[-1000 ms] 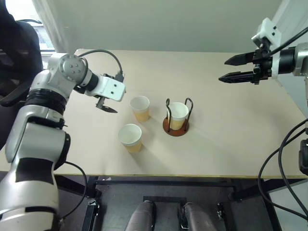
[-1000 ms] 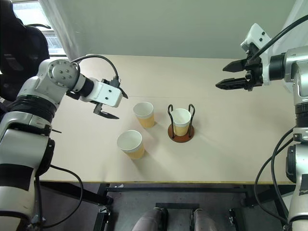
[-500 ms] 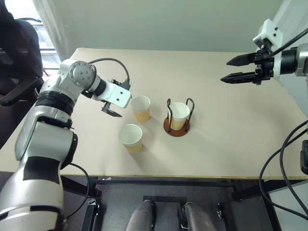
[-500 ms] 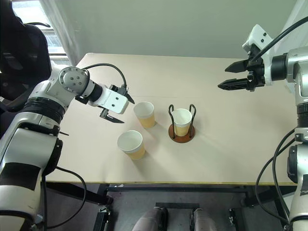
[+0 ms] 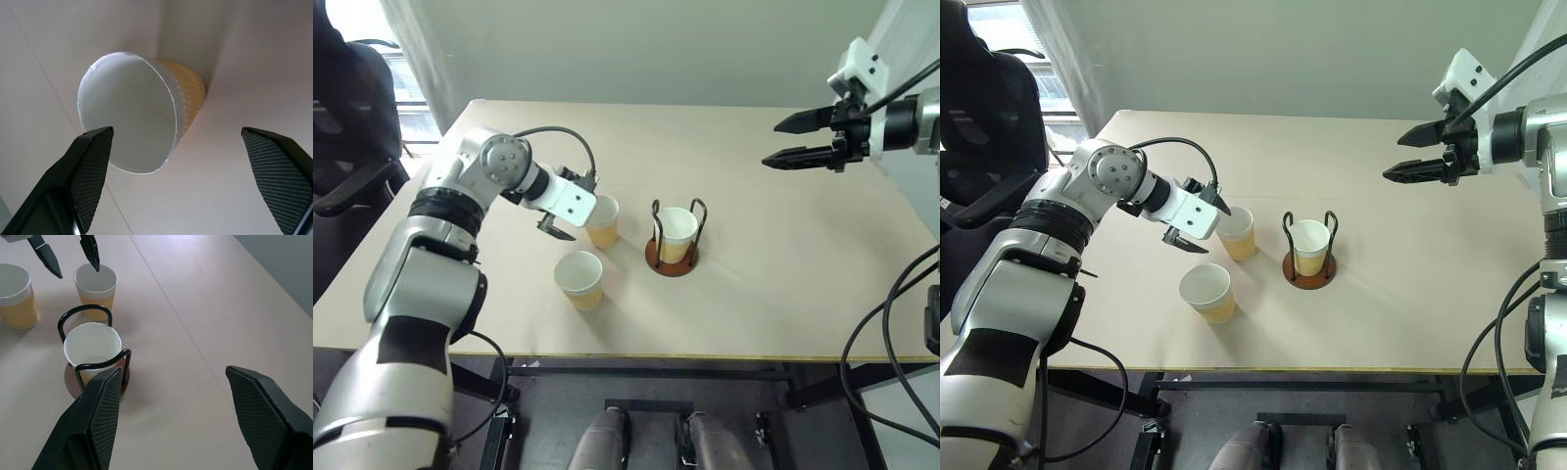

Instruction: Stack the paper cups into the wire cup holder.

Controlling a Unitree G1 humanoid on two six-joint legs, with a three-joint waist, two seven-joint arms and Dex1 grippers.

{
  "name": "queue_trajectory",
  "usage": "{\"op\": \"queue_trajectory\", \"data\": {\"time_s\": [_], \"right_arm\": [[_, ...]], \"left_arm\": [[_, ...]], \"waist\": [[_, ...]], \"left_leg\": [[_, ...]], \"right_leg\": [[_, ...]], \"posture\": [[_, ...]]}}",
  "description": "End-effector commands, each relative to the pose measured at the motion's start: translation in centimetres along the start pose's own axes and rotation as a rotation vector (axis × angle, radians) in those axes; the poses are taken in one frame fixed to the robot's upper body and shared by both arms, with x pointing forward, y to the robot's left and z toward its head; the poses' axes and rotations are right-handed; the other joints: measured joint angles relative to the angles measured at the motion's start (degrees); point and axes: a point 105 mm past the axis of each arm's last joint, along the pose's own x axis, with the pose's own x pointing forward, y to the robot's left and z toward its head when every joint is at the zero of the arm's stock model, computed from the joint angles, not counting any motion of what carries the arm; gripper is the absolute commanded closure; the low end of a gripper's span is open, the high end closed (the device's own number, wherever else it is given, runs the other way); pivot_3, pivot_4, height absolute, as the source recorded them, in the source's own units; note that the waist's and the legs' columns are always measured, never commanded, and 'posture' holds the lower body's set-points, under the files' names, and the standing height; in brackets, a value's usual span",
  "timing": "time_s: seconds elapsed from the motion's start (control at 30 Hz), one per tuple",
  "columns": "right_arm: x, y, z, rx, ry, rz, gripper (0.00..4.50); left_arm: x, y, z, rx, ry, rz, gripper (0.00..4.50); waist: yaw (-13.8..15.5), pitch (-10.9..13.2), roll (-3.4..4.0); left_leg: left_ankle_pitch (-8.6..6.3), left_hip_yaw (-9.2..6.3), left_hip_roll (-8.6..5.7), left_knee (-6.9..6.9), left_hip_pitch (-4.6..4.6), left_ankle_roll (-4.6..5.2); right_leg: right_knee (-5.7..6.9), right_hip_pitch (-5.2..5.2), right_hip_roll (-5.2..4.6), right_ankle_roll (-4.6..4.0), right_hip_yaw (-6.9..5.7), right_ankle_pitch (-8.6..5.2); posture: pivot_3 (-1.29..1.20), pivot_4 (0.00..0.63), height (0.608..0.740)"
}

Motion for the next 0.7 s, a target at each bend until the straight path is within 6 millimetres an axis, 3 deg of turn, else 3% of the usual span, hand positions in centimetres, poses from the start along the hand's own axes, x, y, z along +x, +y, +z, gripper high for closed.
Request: {"op": "queue_trajectory", "data": {"time_s": [0.03, 0.37, 0.47, 0.7], "right_arm": [[-1.1, -0.2, 1.3, -0.052, -0.023, -0.032, 1.12], [-1.1, 0.0, 1.2, -0.056, -0.021, -0.039, 1.12], [-1.1, 0.0, 1.1, -0.06, -0.015, -0.043, 1.08], [-1.2, -0.2, 1.0, -0.066, -0.004, -0.054, 1.08]], "left_arm": [[-0.5, 1.0, -0.2, 0.043, 0.041, 0.047, 0.0], [0.7, 1.7, -0.3, 0.084, 0.094, 0.087, 0.0], [0.8, 2.1, -0.2, 0.107, 0.106, 0.108, 0.55], [0.7, 2.7, -0.1, 0.162, 0.13, 0.127, 3.02]], "waist": [[0.02, 0.0, 0.0], [0.14, 0.0, -0.01], [0.17, 0.0, -0.01], [0.21, 0.0, -0.01]], "left_leg": [[0.01, 0.03, -0.02, 0.0, 0.0, 0.01], [0.03, 0.02, -0.01, 0.06, -0.05, 0.01], [0.03, 0.01, -0.02, 0.08, -0.05, 0.01], [0.05, 0.01, 0.01, 0.11, -0.04, -0.02]], "right_leg": [[0.0, 0.0, 0.03, -0.02, -0.02, -0.01], [0.01, 0.01, -0.06, -0.02, 0.04, 0.01], [0.01, 0.01, -0.06, 0.01, 0.06, 0.03], [0.02, 0.01, -0.06, 0.04, 0.05, 0.07]], "posture": [[0.0, 0.15, 0.74], [0.0, 0.15, 0.74], [0.0, 0.15, 0.74], [0.0, 0.15, 0.74]]}}
